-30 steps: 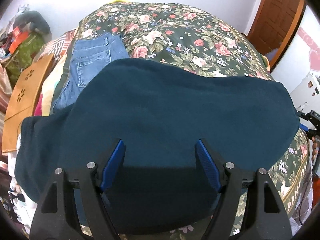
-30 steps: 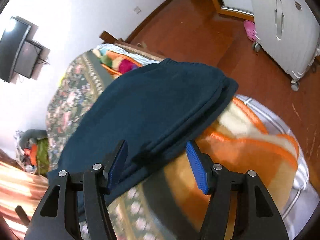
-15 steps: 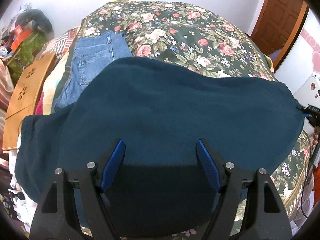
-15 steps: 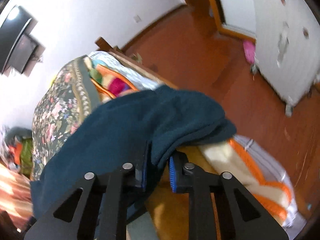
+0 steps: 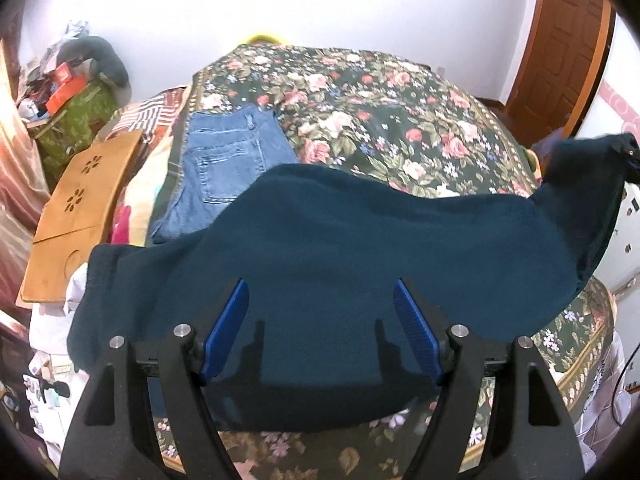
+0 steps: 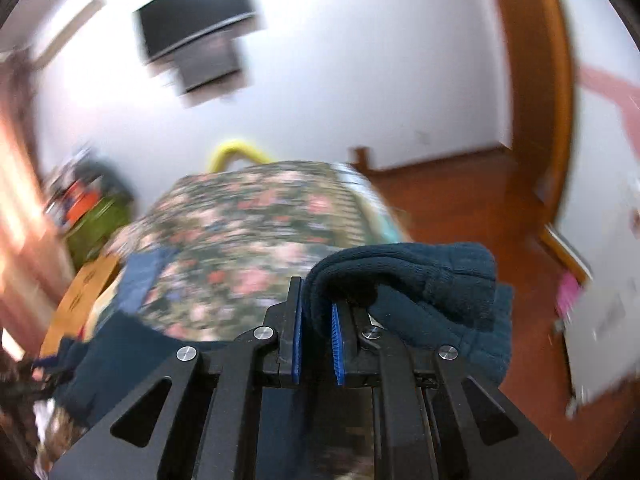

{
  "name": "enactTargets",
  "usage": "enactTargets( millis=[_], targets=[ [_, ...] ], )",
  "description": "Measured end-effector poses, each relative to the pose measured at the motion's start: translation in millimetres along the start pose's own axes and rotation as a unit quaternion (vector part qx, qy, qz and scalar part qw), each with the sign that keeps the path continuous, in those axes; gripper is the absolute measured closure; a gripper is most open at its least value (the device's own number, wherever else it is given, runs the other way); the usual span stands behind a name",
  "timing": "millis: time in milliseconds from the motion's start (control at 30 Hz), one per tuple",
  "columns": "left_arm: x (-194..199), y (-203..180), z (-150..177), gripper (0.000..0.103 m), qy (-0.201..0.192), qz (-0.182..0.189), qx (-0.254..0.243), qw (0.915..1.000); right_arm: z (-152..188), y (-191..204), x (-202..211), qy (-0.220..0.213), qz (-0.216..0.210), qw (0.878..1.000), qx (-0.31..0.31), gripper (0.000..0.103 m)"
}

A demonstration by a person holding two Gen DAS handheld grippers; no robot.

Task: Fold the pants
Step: 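Lay the folded leg onto the sweatpants with the right gripper and release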

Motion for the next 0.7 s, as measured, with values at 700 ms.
enactTargets(
  millis=[700],
  targets=[
    [16.8,8.8,5.5,0.029,0.003,0.012,-0.005,0.9999,123.1,120.6,-46.7,0.207,-0.156,0.963,0.077,0.074]
  ],
)
Point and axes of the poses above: each gripper's, at about its wrist camera, not at the fingertips, and x roughly against the way its jaws point, y to its left, z to its underside, the point moved 1 cm from there along -x, roughly the way its jaws point, and after that the axes turned 10 degrees about -y, right-handed, at the moved point
